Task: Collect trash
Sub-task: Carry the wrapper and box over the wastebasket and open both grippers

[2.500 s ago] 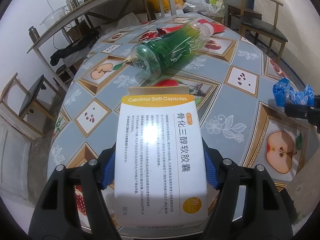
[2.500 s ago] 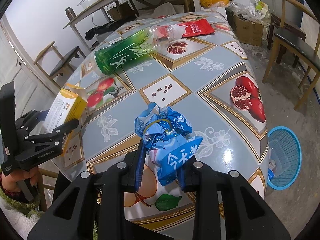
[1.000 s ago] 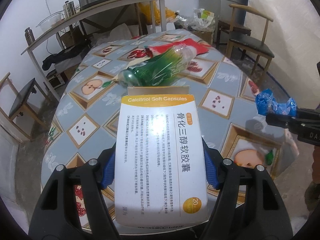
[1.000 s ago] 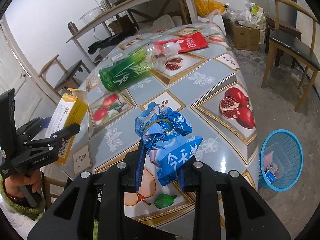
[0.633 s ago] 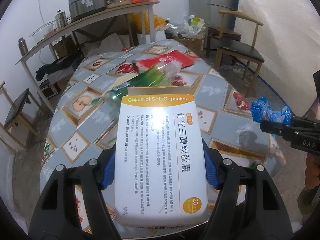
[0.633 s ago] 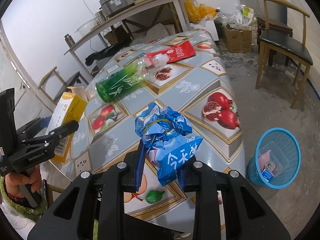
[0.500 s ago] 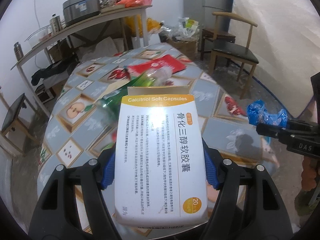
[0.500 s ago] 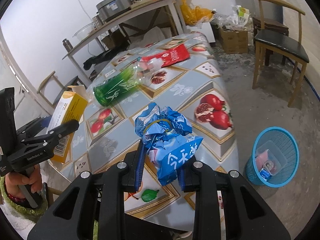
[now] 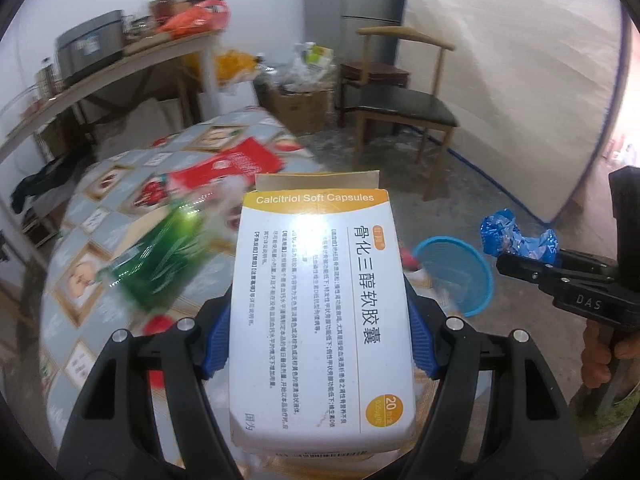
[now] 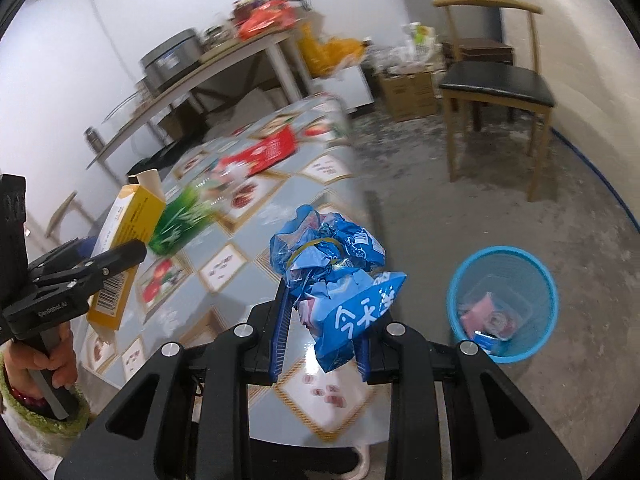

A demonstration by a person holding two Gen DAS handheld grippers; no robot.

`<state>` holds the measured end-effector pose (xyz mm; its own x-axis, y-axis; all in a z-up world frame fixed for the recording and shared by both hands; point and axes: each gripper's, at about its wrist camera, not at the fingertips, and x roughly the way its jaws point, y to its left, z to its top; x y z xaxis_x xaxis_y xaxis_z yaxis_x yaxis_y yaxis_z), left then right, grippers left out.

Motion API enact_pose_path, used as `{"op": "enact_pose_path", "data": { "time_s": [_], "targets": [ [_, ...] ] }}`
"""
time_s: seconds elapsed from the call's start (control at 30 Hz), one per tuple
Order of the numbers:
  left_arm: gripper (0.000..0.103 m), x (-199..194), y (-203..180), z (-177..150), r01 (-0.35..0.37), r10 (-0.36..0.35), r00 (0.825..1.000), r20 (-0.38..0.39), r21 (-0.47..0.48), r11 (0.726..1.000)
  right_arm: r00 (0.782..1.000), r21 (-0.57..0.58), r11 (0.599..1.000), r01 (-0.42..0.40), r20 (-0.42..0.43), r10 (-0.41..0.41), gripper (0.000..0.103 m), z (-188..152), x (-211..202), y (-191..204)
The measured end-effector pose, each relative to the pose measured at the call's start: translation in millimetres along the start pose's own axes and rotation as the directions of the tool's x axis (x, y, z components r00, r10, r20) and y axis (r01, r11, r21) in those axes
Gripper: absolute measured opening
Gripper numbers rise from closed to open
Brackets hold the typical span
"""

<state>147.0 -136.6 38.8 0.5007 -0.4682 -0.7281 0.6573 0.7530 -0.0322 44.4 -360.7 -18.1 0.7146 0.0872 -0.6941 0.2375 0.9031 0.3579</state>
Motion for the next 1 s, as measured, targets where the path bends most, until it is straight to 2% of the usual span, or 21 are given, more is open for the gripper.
{"op": "enact_pose_path", "data": {
  "time_s": [0.1,0.23,0.3,0.37,0.43,0.5,0.63,0.77,0.8,0.83,0.87,0.9,0.93,0.97,1.0],
  "targets": [
    [0.067,16.5,-18.2,14.9,0.088,-0.088,0.996,-0.029,0.014,0.996,0.998,0.060,0.996,0.060,0.025,-0.062,0.027,1.0,-9.4,-28.6],
    [0.067,38.1,-47.6,37.2,0.207,-0.204,0.977,-0.067,0.036,0.978,0.988,0.151,0.978,0.143,0.038,-0.151,0.027,-2.2,-17.7,-69.9],
    [0.068,54.1,-66.3,48.9,0.278,-0.274,0.956,-0.104,0.033,0.960,0.982,0.197,0.965,0.172,0.036,-0.183,0.027,-5.6,-18.2,-90.7],
    [0.068,77.3,-85.8,61.0,0.346,-0.340,0.927,-0.157,0.015,0.938,0.976,0.246,0.947,0.205,0.022,-0.217,0.027,-11.2,-15.4,-112.2],
    [0.068,104.2,-104.3,69.5,0.405,-0.399,0.891,-0.218,-0.017,0.914,0.974,0.315,0.923,0.218,-0.006,-0.228,0.027,-19.3,-7.2,-141.6],
    [0.068,132.8,-123.6,74.6,0.433,-0.429,0.860,-0.276,-0.050,0.900,0.975,0.369,0.904,0.218,-0.035,-0.221,0.027,-26.7,2.9,-163.5],
    [0.068,181.4,-159.6,77.7,0.453,-0.447,0.818,-0.362,-0.074,0.888,0.972,0.432,0.871,0.235,-0.096,-0.214,0.027,-33.5,33.1,-207.5],
    [0.068,215.6,-189.8,83.3,0.460,-0.449,0.803,-0.392,-0.071,0.885,0.973,0.476,0.849,0.231,-0.107,-0.205,0.028,-25.4,60.3,-243.0],
    [0.074,226.8,-198.7,85.9,0.460,-0.452,0.802,-0.392,-0.079,0.884,0.971,0.495,0.836,0.237,-0.101,-0.215,0.036,-23.1,68.0,-257.2],
    [0.080,234.6,-203.2,88.2,0.452,-0.446,0.803,-0.396,-0.084,0.888,0.967,0.511,0.822,0.251,-0.099,-0.234,0.050,-22.6,74.7,-271.1],
    [0.089,243.5,-208.6,90.4,0.427,-0.425,0.812,-0.399,-0.089,0.900,0.964,0.536,0.804,0.259,-0.090,-0.250,0.060,-24.9,84.2,-288.6],
    [0.089,252.0,-212.5,90.5,0.397,-0.401,0.826,-0.396,-0.095,0.913,0.962,0.556,0.787,0.265,-0.092,-0.259,0.070,-28.8,92.1,-300.1],
    [0.089,256.4,-216.2,92.1,0.389,-0.395,0.827,-0.399,-0.099,0.916,0.952,0.583,0.756,0.297,-0.121,-0.281,0.070,-35.2,99.3,-314.6],
    [0.089,260.8,-217.5,90.8,0.390,-0.398,0.821,-0.409,-0.108,0.914,0.941,0.613,0.717,0.332,-0.164,-0.296,0.070,-43.6,104.8,-329.3],
    [0.089,261.8,-216.5,88.8,0.399,-0.410,0.812,-0.416,-0.118,0.909,0.940,0.639,0.692,0.336,-0.179,-0.291,0.070,-52.2,108.1,-337.4]
  ]
}}
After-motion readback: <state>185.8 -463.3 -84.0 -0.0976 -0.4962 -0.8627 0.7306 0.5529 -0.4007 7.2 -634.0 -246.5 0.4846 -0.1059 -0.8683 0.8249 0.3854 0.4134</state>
